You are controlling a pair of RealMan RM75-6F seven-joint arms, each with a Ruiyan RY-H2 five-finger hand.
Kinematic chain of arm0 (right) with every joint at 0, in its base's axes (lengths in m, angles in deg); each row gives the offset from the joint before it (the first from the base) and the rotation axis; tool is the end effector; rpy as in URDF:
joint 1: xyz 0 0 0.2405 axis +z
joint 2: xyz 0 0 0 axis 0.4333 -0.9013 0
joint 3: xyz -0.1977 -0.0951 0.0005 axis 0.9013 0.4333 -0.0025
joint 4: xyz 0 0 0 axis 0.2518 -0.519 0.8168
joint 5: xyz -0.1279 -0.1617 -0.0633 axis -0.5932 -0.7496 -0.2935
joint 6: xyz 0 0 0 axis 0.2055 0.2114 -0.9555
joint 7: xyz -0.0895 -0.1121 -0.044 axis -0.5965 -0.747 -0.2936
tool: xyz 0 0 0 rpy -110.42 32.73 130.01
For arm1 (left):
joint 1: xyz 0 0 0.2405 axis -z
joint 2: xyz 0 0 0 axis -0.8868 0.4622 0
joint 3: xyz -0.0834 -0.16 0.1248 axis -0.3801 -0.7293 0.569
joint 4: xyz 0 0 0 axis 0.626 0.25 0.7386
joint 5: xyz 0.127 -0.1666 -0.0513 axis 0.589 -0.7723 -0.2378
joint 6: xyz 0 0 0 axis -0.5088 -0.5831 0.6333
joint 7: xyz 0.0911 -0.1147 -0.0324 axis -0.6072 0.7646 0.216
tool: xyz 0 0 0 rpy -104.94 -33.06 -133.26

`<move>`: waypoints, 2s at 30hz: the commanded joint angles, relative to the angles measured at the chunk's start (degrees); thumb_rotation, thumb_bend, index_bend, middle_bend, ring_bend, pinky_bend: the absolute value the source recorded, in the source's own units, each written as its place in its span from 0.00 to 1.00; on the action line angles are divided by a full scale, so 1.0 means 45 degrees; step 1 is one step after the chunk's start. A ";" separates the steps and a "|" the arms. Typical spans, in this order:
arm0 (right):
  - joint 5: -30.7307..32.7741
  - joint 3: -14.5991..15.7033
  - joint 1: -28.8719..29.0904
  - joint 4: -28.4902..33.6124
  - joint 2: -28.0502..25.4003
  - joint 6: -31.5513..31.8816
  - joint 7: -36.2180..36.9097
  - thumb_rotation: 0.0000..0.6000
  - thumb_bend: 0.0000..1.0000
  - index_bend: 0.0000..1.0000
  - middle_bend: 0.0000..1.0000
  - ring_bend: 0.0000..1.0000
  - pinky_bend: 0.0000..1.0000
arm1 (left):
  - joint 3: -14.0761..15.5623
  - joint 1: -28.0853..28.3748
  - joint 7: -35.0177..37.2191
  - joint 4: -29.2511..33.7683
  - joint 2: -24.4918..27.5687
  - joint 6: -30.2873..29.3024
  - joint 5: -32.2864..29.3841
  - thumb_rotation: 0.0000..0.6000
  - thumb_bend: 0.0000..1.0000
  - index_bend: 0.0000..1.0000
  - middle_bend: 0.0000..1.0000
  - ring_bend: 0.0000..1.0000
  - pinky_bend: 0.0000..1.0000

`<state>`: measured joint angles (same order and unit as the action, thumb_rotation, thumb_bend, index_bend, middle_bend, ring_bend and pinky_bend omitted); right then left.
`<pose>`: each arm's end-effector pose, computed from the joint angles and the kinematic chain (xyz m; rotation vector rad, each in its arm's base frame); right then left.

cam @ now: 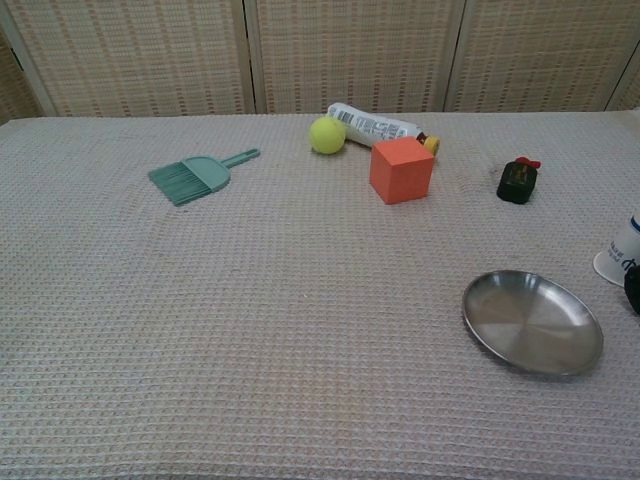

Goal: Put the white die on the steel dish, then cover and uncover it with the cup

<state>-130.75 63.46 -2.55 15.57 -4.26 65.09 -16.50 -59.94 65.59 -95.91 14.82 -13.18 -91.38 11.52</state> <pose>-0.3415 -0.2559 0.0395 1.9977 -0.8117 0.6069 -0.2408 0.1452 0.0972 -1.6400 -0.7262 -0.9302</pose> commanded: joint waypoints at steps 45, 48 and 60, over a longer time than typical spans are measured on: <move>-0.0530 -0.0493 0.1086 0.3269 -0.0405 0.0611 -0.1572 1.00 0.55 0.50 0.73 0.80 1.00 | -0.0038 -0.0057 0.0126 0.0076 0.0039 -0.0106 -0.0072 1.00 0.36 0.31 0.43 0.37 0.52; -0.0371 -0.0687 0.1227 0.3215 -0.0120 0.0463 -0.1589 1.00 0.53 0.51 0.73 0.80 1.00 | -0.0040 -0.0064 0.0181 0.0081 0.0057 -0.0157 -0.0039 1.00 0.36 0.31 0.43 0.37 0.52; -0.1159 -0.0711 0.1477 0.1448 0.0897 0.2316 0.1178 1.00 0.06 0.40 0.63 0.60 0.96 | -0.0054 -0.0086 0.0318 0.0092 0.0114 -0.0232 -0.0036 1.00 0.36 0.31 0.43 0.37 0.52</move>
<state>-135.48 60.09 3.86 22.63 -0.56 75.04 -11.90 -60.19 65.20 -94.47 15.23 -12.67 -92.42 11.36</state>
